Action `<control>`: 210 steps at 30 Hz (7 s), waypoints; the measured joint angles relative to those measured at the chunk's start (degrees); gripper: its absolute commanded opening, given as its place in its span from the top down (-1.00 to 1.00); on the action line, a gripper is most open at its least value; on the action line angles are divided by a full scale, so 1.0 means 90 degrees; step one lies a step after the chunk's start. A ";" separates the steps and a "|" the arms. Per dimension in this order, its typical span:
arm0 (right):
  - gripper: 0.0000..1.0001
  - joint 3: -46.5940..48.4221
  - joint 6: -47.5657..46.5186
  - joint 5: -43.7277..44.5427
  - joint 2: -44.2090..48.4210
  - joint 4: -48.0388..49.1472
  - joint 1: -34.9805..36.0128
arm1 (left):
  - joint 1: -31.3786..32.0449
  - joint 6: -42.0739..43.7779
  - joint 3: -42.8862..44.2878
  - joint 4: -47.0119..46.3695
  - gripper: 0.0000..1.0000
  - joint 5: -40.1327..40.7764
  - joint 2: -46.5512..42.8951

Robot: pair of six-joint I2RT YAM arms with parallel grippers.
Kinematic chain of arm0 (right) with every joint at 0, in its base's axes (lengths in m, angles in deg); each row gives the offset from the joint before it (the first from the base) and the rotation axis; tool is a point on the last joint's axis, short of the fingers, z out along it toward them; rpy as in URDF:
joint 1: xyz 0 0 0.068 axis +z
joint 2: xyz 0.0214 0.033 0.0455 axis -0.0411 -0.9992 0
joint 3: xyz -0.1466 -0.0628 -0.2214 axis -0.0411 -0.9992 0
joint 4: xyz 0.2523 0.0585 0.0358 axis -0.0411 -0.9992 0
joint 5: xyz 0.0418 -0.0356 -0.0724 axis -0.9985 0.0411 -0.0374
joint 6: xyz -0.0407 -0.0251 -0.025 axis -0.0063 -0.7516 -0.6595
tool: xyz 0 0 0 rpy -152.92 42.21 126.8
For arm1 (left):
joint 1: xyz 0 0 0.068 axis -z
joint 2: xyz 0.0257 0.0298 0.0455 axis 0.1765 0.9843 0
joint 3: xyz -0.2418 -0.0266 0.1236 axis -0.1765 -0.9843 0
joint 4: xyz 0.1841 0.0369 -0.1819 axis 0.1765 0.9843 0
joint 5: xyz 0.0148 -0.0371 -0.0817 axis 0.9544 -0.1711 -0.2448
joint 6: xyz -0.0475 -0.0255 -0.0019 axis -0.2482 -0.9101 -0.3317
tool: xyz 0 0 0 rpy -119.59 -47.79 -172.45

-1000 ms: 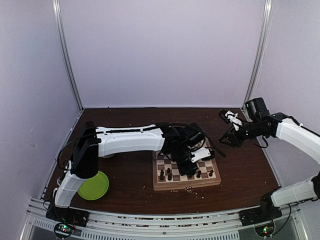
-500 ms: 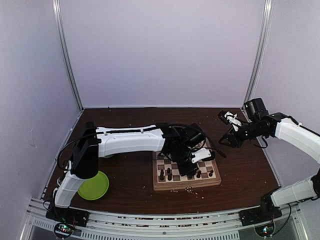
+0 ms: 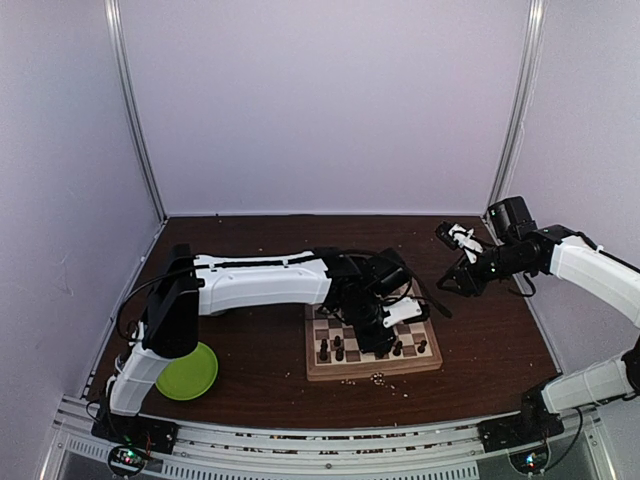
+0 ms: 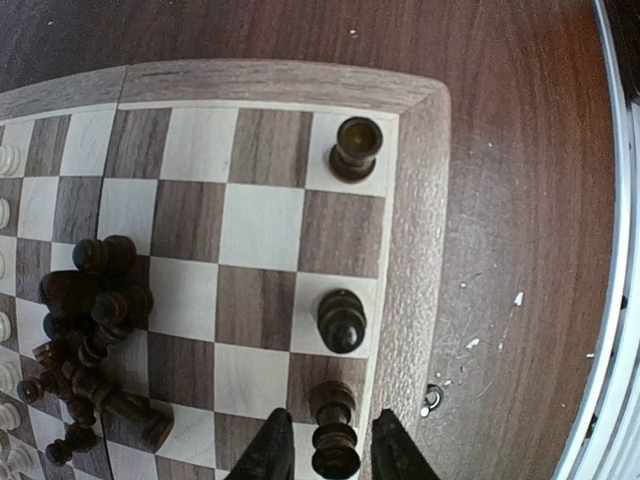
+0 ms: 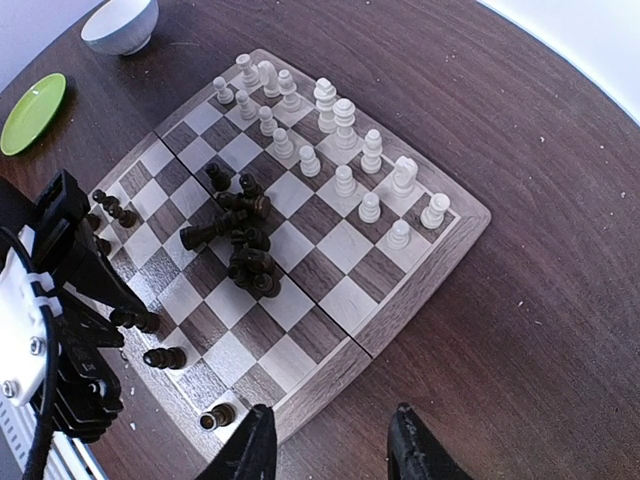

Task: Set up the chess pieces on the board
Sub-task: Place the king at d8, then pick up the pawn from the chessboard, then place the pawn at f7.

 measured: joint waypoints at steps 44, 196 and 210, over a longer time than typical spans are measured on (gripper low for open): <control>0.27 0.0049 -0.0044 -0.0199 -0.0464 -0.0136 0.0000 | -0.1319 -0.1938 -0.0449 -0.0583 0.15 0.0512 -0.0457; 0.32 0.0253 -0.0194 -0.0362 -0.0957 -0.0423 0.0000 | -0.0656 0.0136 -0.1001 0.0313 0.51 -0.0070 -0.0515; 0.32 0.0255 -0.0211 -0.0381 -0.0957 -0.0474 0.0000 | -0.0656 0.0087 -0.0590 0.0257 0.41 0.0022 -0.0712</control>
